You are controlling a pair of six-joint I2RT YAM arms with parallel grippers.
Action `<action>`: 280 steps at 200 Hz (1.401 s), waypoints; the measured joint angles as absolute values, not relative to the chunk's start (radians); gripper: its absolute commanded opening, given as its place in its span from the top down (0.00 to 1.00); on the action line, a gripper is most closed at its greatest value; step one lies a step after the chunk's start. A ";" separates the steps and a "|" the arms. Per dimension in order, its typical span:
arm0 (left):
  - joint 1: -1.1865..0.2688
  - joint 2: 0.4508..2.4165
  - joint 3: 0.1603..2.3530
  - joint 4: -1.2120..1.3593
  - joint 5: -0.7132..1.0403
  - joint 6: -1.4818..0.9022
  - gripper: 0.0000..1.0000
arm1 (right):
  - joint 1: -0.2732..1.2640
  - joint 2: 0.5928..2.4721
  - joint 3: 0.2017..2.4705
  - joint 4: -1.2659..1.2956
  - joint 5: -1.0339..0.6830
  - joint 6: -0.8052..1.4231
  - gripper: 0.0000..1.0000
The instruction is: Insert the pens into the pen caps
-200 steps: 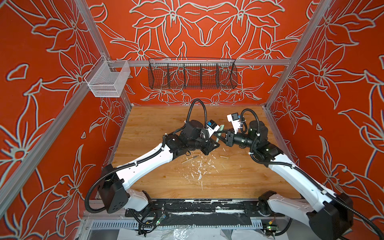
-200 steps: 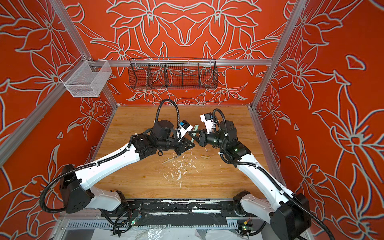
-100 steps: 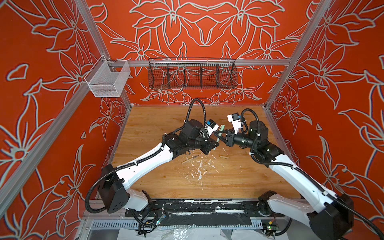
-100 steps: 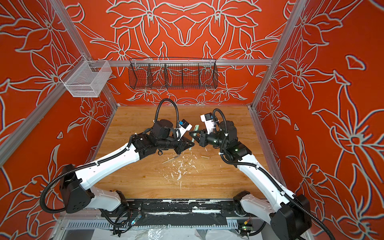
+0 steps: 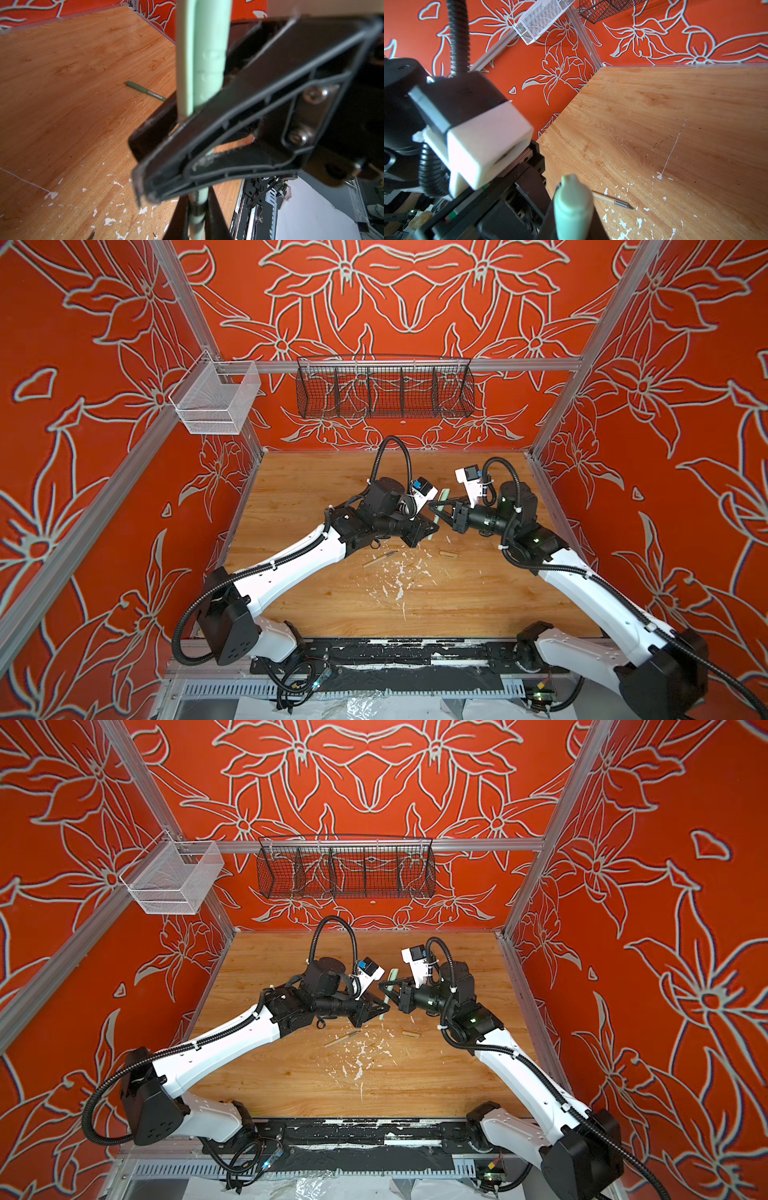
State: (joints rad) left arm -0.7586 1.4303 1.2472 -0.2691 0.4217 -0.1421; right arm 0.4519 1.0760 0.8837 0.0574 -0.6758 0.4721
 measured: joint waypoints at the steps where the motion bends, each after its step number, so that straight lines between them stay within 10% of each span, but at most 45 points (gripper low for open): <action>1: -0.759 1.431 1.247 -0.269 0.422 -0.141 0.81 | 0.452 1.076 0.884 0.058 -0.676 0.472 1.00; 208: -0.758 1.448 1.254 -0.283 0.413 -0.142 0.82 | 0.461 1.076 0.884 0.087 -0.670 0.471 1.00; 280: -0.759 1.446 1.254 -0.283 0.413 -0.129 1.00 | 0.462 1.076 0.883 0.087 -0.665 0.472 1.00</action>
